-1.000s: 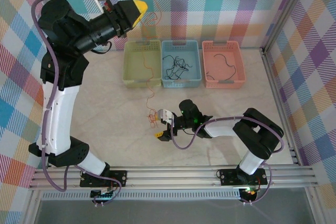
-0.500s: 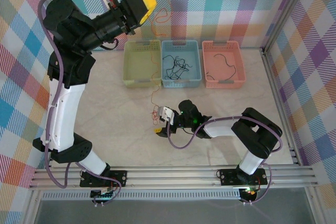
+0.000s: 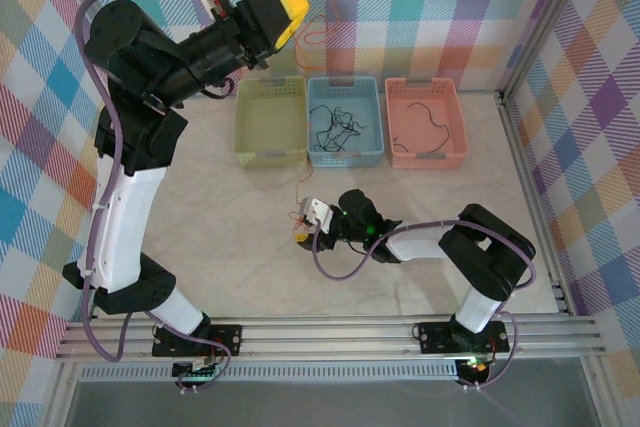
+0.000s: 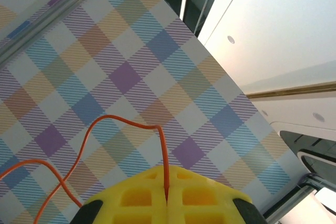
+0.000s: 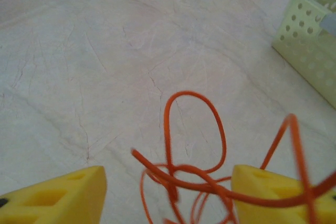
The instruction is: Untangle the cables
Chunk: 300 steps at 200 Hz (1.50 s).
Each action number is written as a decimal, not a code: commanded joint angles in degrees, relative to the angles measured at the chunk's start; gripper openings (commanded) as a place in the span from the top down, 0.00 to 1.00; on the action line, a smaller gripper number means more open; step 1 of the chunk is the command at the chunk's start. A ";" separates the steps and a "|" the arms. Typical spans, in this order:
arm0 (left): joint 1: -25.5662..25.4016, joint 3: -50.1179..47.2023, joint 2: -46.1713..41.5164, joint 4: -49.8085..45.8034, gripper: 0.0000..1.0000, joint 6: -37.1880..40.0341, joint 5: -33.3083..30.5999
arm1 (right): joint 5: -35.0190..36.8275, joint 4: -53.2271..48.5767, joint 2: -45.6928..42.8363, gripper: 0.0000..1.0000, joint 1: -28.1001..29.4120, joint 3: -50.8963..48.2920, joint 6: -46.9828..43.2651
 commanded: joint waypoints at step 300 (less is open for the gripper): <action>12.68 14.63 18.03 -4.60 1.00 51.98 -31.47 | 18.22 -16.73 3.35 1.00 -6.89 7.61 6.26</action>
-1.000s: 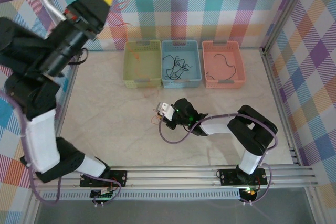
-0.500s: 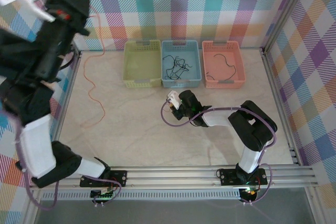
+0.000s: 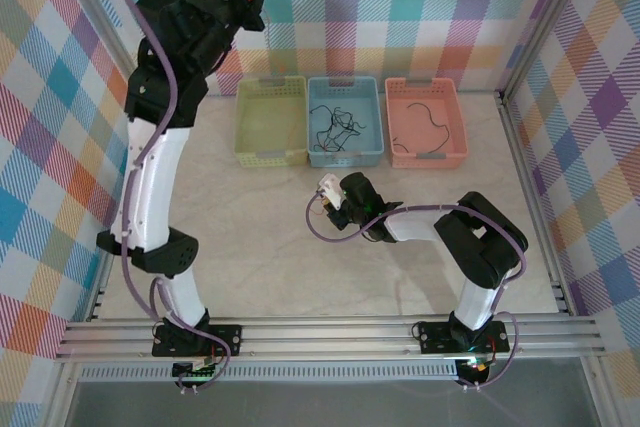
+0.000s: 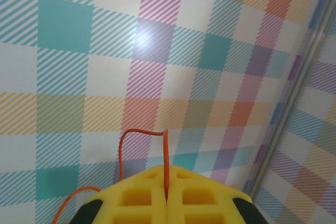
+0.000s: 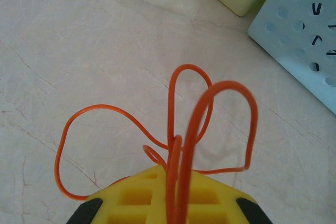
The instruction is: Untangle the cables
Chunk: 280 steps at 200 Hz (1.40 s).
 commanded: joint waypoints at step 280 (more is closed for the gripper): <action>11.34 -49.07 0.82 7.68 0.17 -23.49 15.12 | -6.55 11.03 -5.78 1.00 0.10 -5.94 2.26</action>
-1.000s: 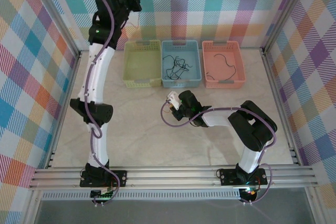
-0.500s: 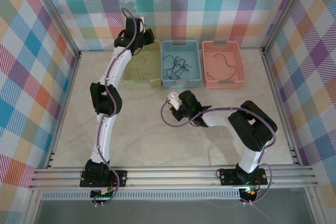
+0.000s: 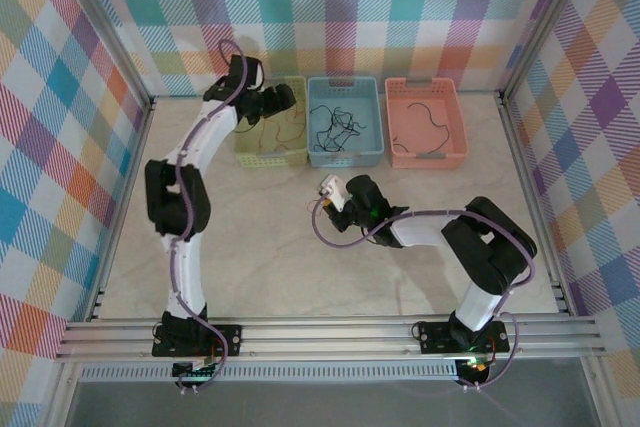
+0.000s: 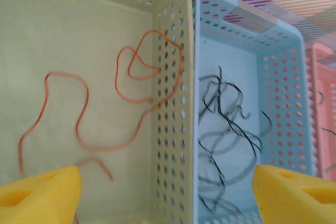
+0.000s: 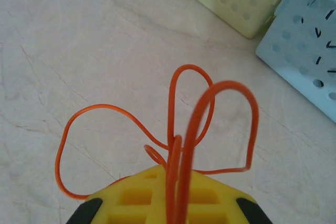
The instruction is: Untangle the cables
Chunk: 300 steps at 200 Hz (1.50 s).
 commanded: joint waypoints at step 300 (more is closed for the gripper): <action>-21.07 -73.40 -55.11 29.55 0.47 -6.79 18.19 | -25.30 31.01 -10.13 0.98 0.11 -14.12 2.98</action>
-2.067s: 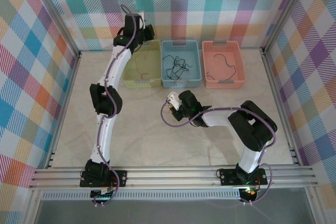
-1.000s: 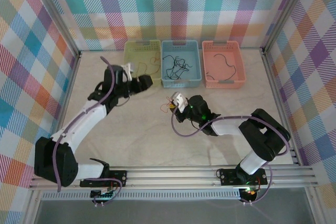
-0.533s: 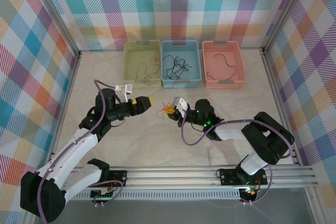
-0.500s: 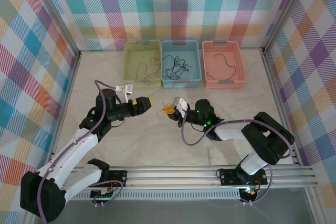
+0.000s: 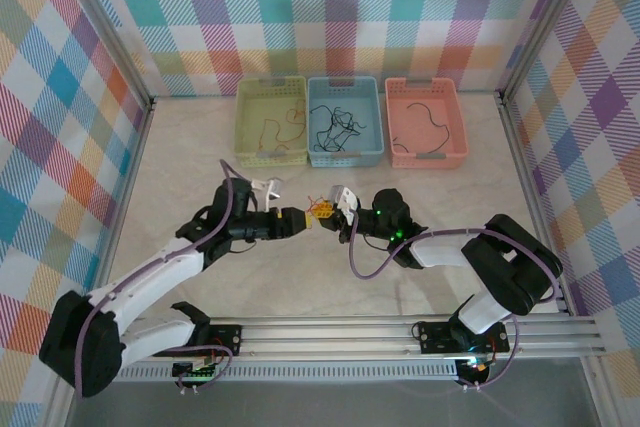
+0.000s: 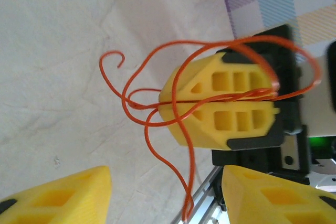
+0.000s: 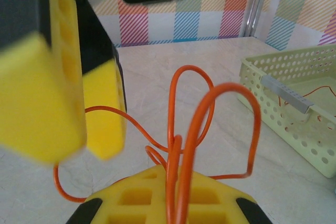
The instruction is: Untangle the cables
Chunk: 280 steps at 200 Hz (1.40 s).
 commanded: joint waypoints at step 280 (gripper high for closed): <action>-1.83 36.12 -2.13 -42.47 1.00 20.73 -19.72 | 19.53 1.02 -6.39 0.45 -2.97 -3.42 5.21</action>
